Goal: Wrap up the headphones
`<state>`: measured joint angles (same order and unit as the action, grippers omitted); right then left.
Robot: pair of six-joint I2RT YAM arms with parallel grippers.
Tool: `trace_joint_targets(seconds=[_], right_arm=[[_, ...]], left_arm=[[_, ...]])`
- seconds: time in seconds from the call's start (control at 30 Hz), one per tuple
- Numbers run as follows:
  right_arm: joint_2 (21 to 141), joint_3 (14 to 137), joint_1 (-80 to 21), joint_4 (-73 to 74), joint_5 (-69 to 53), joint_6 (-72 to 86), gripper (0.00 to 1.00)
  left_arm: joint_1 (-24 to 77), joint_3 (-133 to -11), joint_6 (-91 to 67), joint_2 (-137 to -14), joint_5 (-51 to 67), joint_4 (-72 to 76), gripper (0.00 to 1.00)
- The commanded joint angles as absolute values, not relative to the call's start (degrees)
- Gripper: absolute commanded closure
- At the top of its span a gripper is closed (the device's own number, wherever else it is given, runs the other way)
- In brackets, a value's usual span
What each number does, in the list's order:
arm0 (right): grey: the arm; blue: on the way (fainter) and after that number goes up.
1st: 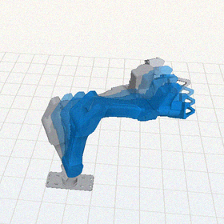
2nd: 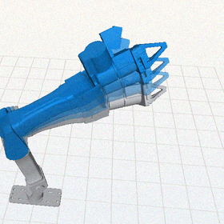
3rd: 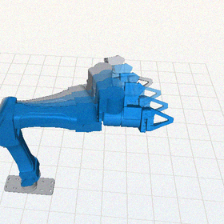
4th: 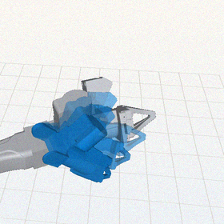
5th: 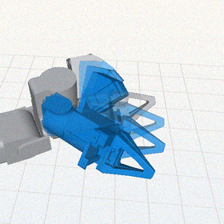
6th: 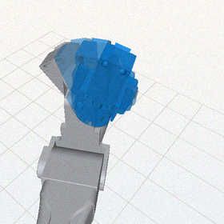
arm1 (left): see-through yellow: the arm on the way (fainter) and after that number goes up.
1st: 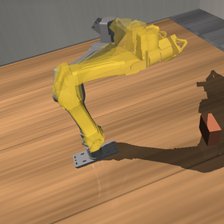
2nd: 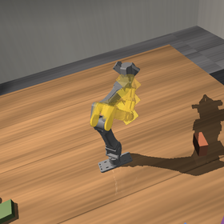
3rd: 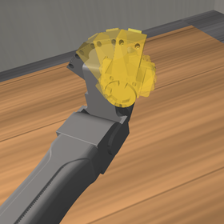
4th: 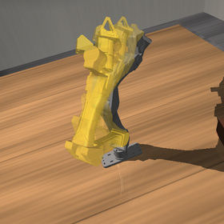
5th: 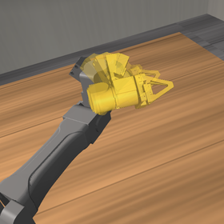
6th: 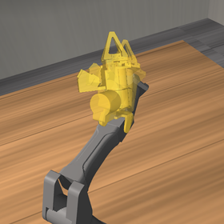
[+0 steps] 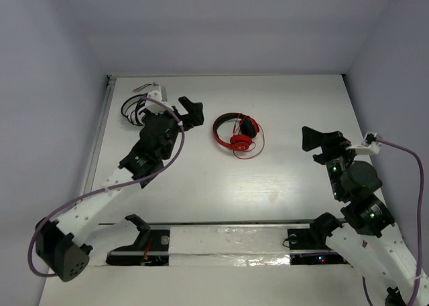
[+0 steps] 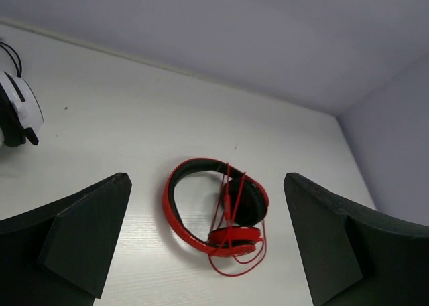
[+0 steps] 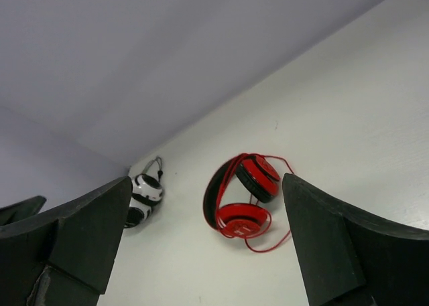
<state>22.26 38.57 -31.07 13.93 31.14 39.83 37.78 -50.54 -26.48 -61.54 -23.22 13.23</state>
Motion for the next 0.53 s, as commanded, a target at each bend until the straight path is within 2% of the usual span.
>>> trace_joint_targets(seconds=[0.0,0.3,0.5], right_arm=[[21.97,44.8,-30.76,15.37,32.26,37.18,0.0],[14.42,49.75,-30.76,14.94,28.04,35.51,0.0],[16.51,49.22,-30.76,14.68,27.77,35.15,0.0]], left_arm=[[37.97,-49.22,-28.56,-55.3,-23.39,7.84,0.01],[37.97,-54.05,-27.43,-43.08,-18.11,0.09,0.01],[37.97,-53.26,-25.4,-38.15,-18.8,-1.84,0.01]])
